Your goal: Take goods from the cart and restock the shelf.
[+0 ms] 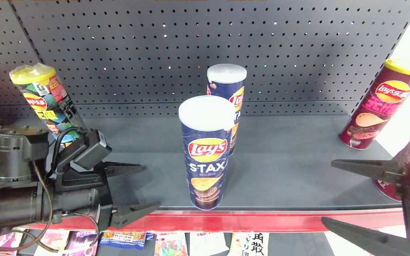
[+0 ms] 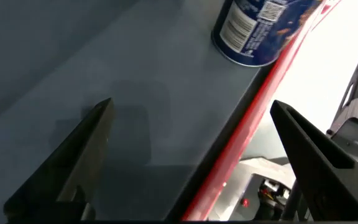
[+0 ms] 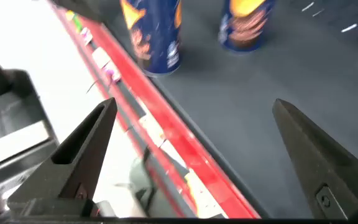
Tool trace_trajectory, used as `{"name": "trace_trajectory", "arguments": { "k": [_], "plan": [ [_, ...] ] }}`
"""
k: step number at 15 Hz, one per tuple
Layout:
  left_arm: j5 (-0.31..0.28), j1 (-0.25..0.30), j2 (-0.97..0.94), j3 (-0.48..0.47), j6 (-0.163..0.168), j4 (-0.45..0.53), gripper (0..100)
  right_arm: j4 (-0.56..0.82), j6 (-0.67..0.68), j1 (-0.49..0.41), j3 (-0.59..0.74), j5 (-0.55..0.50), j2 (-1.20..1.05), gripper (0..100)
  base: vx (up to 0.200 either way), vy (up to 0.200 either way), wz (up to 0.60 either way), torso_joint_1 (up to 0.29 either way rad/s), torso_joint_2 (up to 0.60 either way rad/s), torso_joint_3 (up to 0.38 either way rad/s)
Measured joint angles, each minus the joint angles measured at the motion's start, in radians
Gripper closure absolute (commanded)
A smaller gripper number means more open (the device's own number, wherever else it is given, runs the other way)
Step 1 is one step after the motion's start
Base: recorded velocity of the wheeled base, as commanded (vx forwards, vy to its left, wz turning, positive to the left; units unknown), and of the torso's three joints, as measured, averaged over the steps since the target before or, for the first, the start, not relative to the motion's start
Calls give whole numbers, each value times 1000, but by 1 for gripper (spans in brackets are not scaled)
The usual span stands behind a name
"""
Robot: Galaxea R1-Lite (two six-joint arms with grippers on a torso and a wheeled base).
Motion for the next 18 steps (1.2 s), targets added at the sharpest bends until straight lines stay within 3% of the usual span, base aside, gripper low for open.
{"name": "trace_trajectory", "arguments": {
  "k": [10, 18],
  "plan": [
    [3, -63, 171, -165, 5, -1, 0, 0, 6, -26, -40, -55, -93, 0, 0, 0, 0, 0, 0, 0],
    [2, -90, 250, -199, 13, -46, 0, 0, 7, -35, -45, -55, -91, 0, 0, 0, 0, 0, 0, 0]
  ]
}}
